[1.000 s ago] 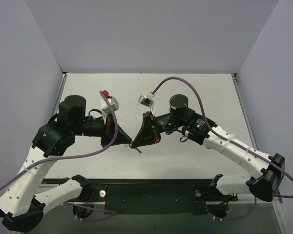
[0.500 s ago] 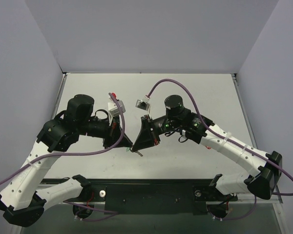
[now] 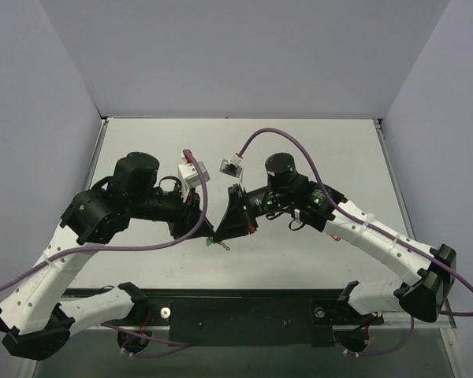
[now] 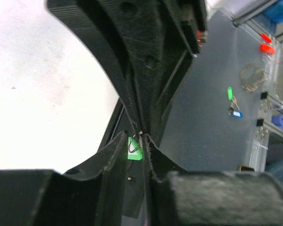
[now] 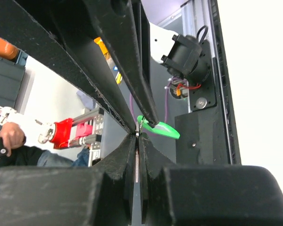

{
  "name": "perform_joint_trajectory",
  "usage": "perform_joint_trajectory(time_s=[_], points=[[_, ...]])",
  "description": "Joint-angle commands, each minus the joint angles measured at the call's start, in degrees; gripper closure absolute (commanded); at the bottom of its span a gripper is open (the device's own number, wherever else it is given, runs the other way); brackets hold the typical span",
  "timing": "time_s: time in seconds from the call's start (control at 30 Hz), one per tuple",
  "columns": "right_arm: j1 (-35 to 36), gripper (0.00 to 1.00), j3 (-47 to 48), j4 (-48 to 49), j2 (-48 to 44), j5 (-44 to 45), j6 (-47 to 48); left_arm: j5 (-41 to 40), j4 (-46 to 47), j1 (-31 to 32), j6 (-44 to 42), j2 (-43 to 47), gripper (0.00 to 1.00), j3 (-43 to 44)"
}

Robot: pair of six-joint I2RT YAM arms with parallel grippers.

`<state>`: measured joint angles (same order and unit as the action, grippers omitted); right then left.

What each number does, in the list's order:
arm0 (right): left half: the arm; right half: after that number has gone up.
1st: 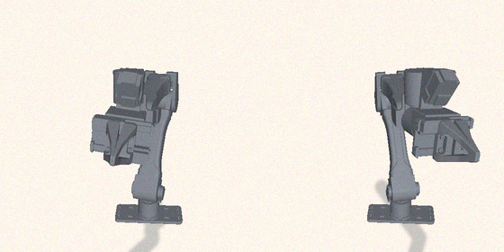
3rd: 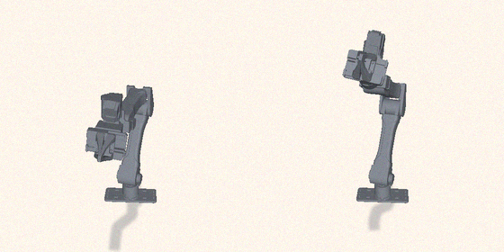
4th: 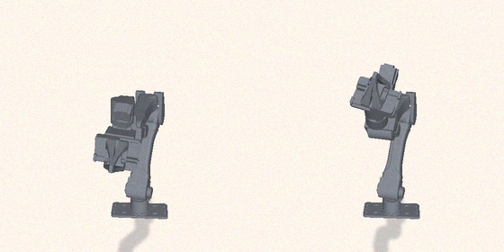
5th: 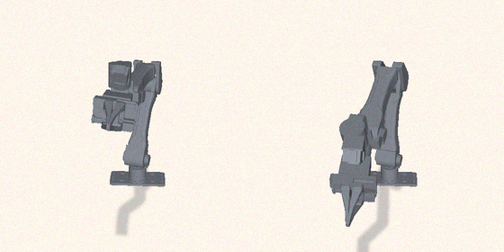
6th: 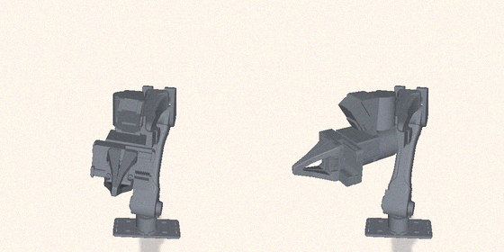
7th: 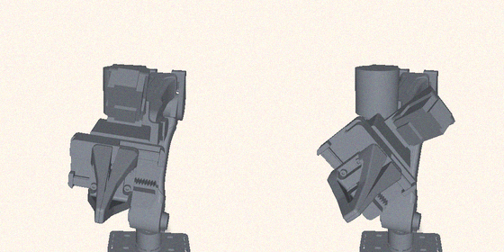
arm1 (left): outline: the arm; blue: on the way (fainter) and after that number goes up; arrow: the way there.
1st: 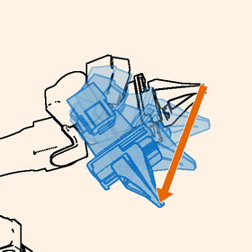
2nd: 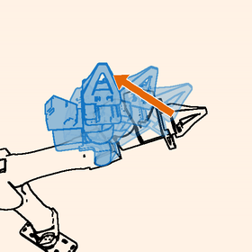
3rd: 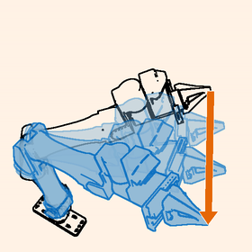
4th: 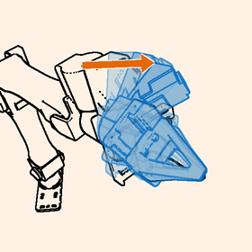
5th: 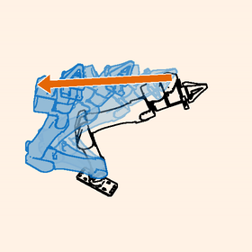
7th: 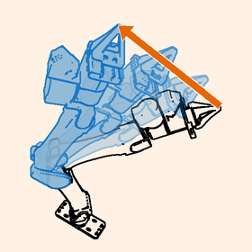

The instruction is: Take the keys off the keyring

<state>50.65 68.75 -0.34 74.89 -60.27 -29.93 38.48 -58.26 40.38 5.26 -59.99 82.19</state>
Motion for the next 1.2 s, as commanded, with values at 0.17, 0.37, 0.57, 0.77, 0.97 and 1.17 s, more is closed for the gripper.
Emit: perform_joint_trajectory(time_s=[0.17,0.37,0.57,0.77,0.97,1.17], points=[[0.2,1.0,4.5,7.5,-0.5,1.3,1.5,-14.0,1.1,0.7,3.2,0.3,0.36,6.0],[0.2,1.0,4.5,7.2,-0.6,1.9,1.9,-18.3,7.3,0.6,8.3,4.4,0.19,5.6],[0.1,1.0,3.8,9.2,-1.3,4.3,1.8,-23.8,16.9,0.4,16.4,13.2,0.24,-2.4],[0.1,1.0,2.0,16.4,-2.0,5.1,-2.0,-26.7,31.3,0.5,29.4,21.8,0.25,-14.3],[-0.2,1.0,-0.9,22.0,-4.1,6.4,-3.6,-24.4,44.7,0.4,38.6,25.3,0.38,-24.3],[-0.6,1.0,-1.6,23.1,-5.1,6.9,-3.6,-24.8,51.7,0.4,43.1,26.6,0.43,-27.7]])
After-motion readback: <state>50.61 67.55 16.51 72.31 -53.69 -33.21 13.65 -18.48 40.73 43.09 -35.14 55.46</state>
